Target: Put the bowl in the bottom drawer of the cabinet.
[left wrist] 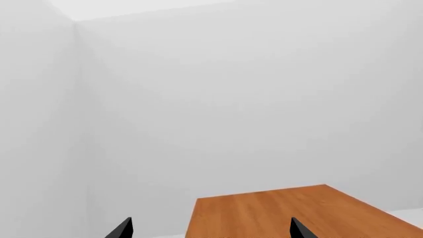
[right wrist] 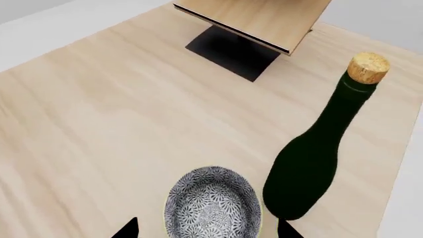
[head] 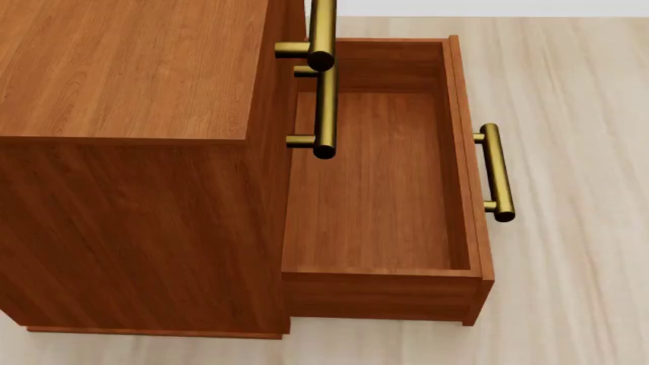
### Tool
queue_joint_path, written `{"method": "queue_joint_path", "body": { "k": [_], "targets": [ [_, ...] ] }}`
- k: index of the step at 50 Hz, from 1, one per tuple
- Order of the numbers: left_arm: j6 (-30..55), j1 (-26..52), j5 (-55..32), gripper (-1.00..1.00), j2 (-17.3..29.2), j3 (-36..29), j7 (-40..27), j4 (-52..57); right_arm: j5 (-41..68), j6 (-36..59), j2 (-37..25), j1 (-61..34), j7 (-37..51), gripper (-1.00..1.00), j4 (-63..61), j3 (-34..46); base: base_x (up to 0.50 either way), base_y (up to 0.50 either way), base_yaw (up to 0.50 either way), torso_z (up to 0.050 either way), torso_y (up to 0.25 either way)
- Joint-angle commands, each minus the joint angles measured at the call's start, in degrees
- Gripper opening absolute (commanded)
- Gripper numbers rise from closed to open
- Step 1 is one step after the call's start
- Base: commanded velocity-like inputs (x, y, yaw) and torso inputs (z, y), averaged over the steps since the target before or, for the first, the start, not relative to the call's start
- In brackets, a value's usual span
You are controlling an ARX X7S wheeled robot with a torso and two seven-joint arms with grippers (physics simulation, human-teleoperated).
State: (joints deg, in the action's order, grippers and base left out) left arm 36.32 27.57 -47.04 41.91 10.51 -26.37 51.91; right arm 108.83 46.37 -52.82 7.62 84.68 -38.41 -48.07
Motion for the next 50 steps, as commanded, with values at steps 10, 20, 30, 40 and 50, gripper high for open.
{"method": "queue_joint_path", "body": {
  "k": [10,20,30,40,50],
  "targets": [
    [-0.5,-0.5,0.1,1.0,0.2,-0.3,-0.2,0.0,-4.8,0.7,3.0,2.8,-3.6,1.0,4.9,-1.4,0.0,0.0,0.0,0.0,0.0],
    [-0.4,0.0,0.2,1.0,0.4,-0.8,-0.3,-0.1,-7.4,0.1,3.1,1.4,-5.1,1.0,7.6,1.2,0.0,0.0,0.0,0.0,0.0],
    [0.1,0.8,-0.1,1.0,0.7,-1.4,-0.8,0.0,-10.5,-0.4,3.4,0.6,-7.0,1.0,10.9,3.0,0.0,0.0,0.0,0.0,0.0],
    [0.5,1.5,-0.2,1.0,0.8,-2.2,-1.2,0.0,-15.0,-1.2,4.9,-0.1,-10.3,1.0,14.0,5.4,0.0,0.0,0.0,0.0,0.0],
    [1.0,2.0,-0.4,1.0,1.2,-2.7,-1.6,0.2,-17.8,-2.2,5.8,-1.4,-12.1,1.0,16.6,7.8,0.0,0.0,0.0,0.0,0.0]
  ]
}}
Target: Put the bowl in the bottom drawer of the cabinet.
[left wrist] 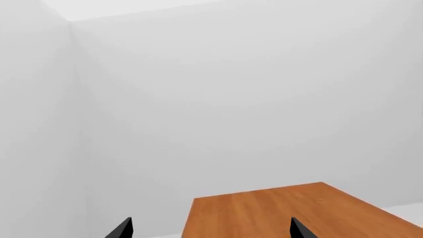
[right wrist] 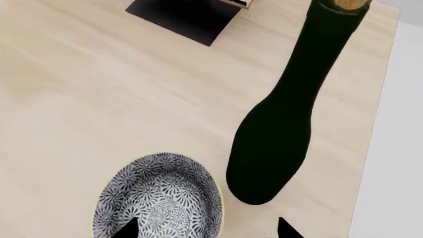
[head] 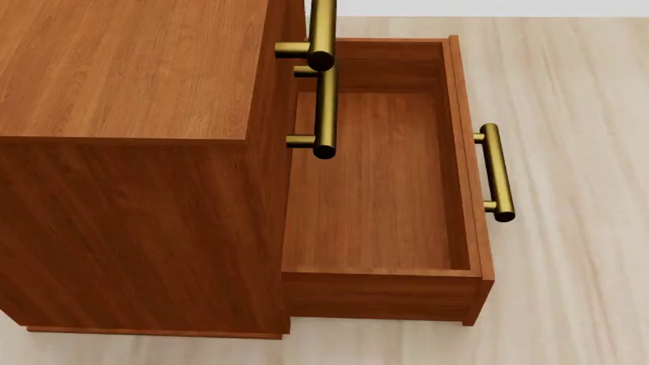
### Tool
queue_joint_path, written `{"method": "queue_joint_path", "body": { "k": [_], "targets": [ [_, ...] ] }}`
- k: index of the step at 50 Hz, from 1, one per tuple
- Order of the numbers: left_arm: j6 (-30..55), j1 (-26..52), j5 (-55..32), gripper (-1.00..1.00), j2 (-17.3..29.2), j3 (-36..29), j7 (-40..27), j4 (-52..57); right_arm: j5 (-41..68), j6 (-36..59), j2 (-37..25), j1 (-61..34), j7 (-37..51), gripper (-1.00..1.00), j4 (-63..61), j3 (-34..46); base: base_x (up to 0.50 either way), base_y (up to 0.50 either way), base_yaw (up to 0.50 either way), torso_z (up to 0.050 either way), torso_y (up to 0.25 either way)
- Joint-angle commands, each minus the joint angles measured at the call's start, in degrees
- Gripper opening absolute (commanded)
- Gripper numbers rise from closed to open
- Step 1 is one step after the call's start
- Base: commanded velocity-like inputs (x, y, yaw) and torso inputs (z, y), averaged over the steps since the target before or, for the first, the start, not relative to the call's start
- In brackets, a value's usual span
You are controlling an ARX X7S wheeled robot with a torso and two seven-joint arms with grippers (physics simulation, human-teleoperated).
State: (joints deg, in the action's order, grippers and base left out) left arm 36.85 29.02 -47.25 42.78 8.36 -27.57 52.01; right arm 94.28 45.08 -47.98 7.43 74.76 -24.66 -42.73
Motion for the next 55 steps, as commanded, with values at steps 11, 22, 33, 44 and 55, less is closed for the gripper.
{"method": "queue_joint_path", "body": {
  "k": [11,22,33,44,55],
  "targets": [
    [0.6,0.9,-0.5,1.0,0.5,-0.8,-0.9,0.2,-6.1,-1.8,1.9,-2.9,-3.6,1.0,5.8,5.5,0.0,0.0,0.0,0.0,0.0],
    [0.4,0.6,-0.1,1.0,0.8,-1.1,-0.9,0.2,-10.0,-3.2,3.4,-4.4,-6.3,1.0,9.3,8.4,0.0,0.0,0.0,0.0,0.0],
    [-0.1,0.0,0.6,1.0,0.8,-1.6,-0.7,-0.2,-12.4,-4.1,4.4,-6.5,-7.9,1.0,12.1,11.4,0.0,0.0,0.0,0.0,0.0],
    [-0.2,0.1,1.0,1.0,0.9,-2.2,-0.7,-0.4,-13.2,-4.2,4.2,-9.1,-8.0,1.0,14.0,13.4,0.0,0.0,0.0,0.0,0.0],
    [-0.2,0.4,1.3,1.0,1.0,-2.9,-0.7,-0.8,-14.8,-4.8,4.7,-11.1,-9.3,1.0,16.7,15.4,0.0,0.0,0.0,0.0,0.0]
  ]
}}
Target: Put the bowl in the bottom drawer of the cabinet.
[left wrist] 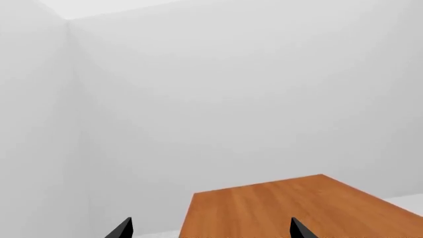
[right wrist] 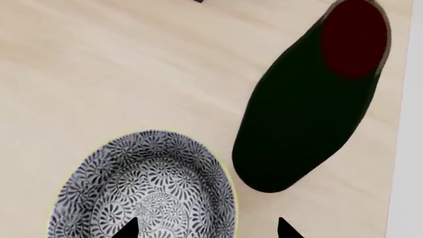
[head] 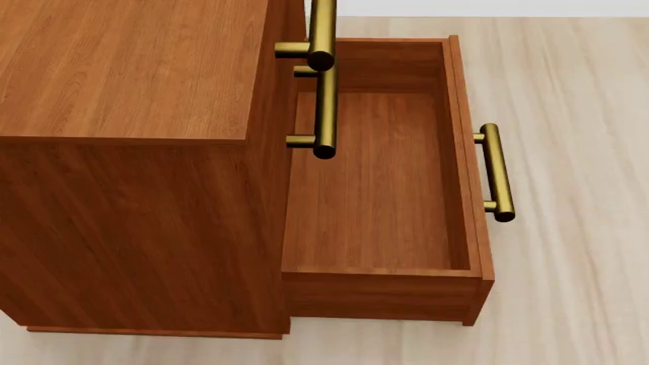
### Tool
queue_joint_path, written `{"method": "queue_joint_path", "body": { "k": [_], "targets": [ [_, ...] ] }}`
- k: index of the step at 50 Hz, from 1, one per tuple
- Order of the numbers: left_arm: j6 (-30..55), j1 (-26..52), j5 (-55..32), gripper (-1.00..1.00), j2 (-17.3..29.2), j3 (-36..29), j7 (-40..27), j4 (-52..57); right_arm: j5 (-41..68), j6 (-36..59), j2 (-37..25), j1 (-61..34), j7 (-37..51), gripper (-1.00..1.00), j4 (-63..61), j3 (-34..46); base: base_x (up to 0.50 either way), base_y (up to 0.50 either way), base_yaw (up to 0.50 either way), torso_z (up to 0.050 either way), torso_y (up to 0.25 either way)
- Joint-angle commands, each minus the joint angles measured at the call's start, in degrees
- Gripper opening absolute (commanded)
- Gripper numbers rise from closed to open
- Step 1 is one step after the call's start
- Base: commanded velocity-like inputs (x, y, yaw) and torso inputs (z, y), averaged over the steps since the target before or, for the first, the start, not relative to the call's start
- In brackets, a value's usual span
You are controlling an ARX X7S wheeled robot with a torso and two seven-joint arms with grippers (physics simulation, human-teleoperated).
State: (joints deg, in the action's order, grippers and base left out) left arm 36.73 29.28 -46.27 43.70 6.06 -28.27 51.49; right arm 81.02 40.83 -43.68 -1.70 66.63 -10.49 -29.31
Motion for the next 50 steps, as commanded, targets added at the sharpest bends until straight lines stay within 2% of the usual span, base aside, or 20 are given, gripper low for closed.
{"method": "queue_joint_path", "body": {
  "k": [1,50],
  "targets": [
    [0.0,0.1,0.5,1.0,0.2,-0.7,0.0,-0.3,-1.4,-0.5,0.4,-2.0,-1.0,1.0,2.5,1.9,0.0,0.0,0.0,0.0,0.0],
    [-0.5,0.5,0.7,1.0,0.5,-2.2,-0.4,-0.9,-6.3,-3.5,2.4,-4.9,-6.2,1.0,12.7,5.3,0.0,0.0,0.0,0.0,0.0]
  ]
}}
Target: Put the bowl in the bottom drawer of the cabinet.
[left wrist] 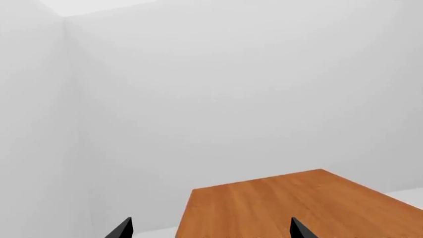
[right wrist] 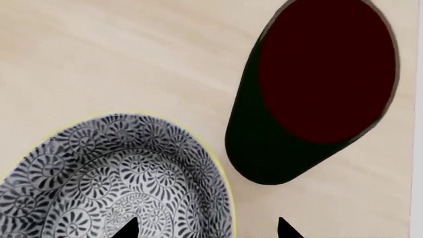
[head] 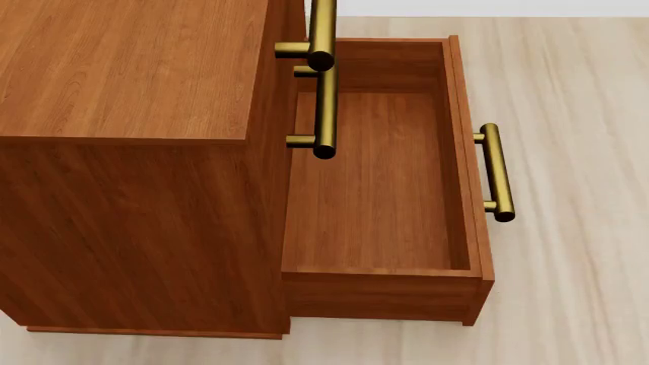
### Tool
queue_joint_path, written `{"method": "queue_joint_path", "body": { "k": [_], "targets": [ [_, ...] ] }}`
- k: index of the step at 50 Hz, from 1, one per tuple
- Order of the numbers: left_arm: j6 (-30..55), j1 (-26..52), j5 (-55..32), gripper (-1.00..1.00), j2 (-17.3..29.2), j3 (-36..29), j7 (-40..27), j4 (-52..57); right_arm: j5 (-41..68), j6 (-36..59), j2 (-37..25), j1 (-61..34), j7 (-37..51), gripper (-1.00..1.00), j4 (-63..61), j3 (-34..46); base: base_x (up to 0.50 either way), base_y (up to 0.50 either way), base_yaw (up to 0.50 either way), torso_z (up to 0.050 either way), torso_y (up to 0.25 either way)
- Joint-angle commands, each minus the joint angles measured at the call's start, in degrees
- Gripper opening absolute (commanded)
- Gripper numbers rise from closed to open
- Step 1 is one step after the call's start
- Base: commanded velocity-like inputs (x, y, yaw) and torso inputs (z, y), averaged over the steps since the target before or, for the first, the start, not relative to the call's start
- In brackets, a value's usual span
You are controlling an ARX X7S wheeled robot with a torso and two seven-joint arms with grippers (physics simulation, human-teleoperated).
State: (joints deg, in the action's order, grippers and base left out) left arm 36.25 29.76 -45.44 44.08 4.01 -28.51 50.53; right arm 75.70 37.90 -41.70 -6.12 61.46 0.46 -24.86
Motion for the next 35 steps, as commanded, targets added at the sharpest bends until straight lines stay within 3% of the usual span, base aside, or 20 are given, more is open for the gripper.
{"method": "queue_joint_path", "body": {
  "k": [1,15,16,35],
  "targets": [
    [0.0,0.1,-0.2,1.0,0.1,-0.2,-0.2,0.0,-1.1,-0.6,0.5,-0.5,-1.2,1.0,1.9,0.8,0.0,0.0,0.0,0.0,0.0],
    [0.1,1.0,0.2,1.0,-0.1,-1.5,-0.4,-0.4,-0.8,-0.7,0.7,-0.5,-1.0,1.0,2.7,0.4,0.0,0.0,0.0,0.0,0.0],
    [0.0,1.0,0.4,1.0,-0.1,-1.6,-0.4,-0.5,-1.1,-0.7,0.5,-0.4,-0.7,-1.0,2.5,0.6,0.0,0.0,0.0,0.0,0.0],
    [-0.3,1.0,0.3,1.0,0.1,-1.8,-0.6,-0.5,-0.2,-0.2,0.4,-0.1,-0.9,-1.0,1.7,0.1,0.0,0.0,0.0,0.0,-0.001]
  ]
}}
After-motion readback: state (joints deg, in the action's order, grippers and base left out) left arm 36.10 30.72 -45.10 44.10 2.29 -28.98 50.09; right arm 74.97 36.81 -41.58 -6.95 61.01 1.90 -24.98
